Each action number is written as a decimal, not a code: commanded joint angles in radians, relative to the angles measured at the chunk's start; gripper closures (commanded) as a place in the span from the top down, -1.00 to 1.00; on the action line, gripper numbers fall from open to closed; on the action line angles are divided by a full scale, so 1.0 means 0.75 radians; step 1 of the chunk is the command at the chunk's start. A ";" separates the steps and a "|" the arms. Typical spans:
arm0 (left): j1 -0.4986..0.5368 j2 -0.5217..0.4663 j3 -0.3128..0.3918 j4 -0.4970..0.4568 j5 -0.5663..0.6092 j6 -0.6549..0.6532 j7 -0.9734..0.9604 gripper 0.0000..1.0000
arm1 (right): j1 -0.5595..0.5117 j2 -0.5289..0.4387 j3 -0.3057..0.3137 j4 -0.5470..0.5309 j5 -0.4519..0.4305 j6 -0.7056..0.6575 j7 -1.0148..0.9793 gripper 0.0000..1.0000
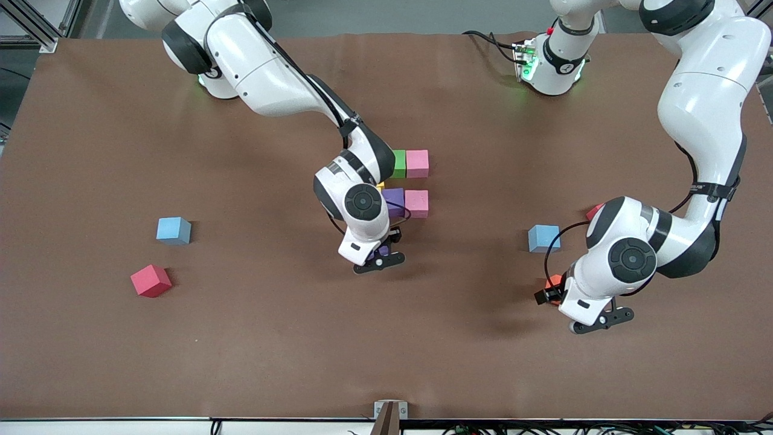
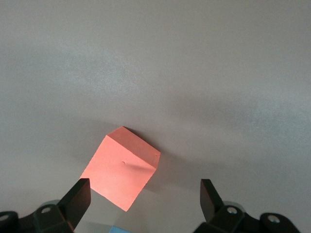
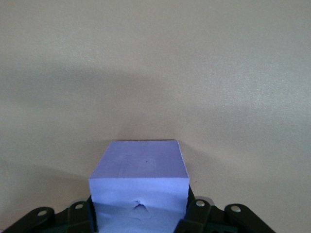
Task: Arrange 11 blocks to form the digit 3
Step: 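Place the purple cube with the right gripper while the left gripper grasps orange, then withdraw the right gripper to rest while the left gripper carries orange, then lower the orange cube beside the purple cube with the left gripper and release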
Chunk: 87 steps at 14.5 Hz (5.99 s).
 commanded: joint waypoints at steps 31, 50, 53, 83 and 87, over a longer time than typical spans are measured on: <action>0.046 0.106 0.073 -0.007 -0.046 0.149 0.700 0.84 | -0.075 -0.279 0.008 0.112 0.010 -0.436 0.105 1.00; -0.381 0.075 0.006 -0.032 -0.050 0.129 -1.395 -0.94 | -0.777 -1.229 -0.004 -0.485 0.080 -0.860 -0.433 1.00; -0.442 0.075 0.003 -0.017 -0.050 0.127 -1.813 -0.89 | -0.865 -1.272 -0.006 -0.501 0.074 -0.856 -0.472 1.00; -0.878 0.112 0.224 0.023 -0.101 0.229 -2.622 -0.85 | -0.963 -1.288 -0.006 -0.350 0.031 -0.833 -0.599 1.00; -0.880 0.120 0.224 0.040 -0.103 0.270 -2.624 -0.85 | -0.965 -1.288 -0.006 -0.348 0.029 -0.831 -0.599 1.00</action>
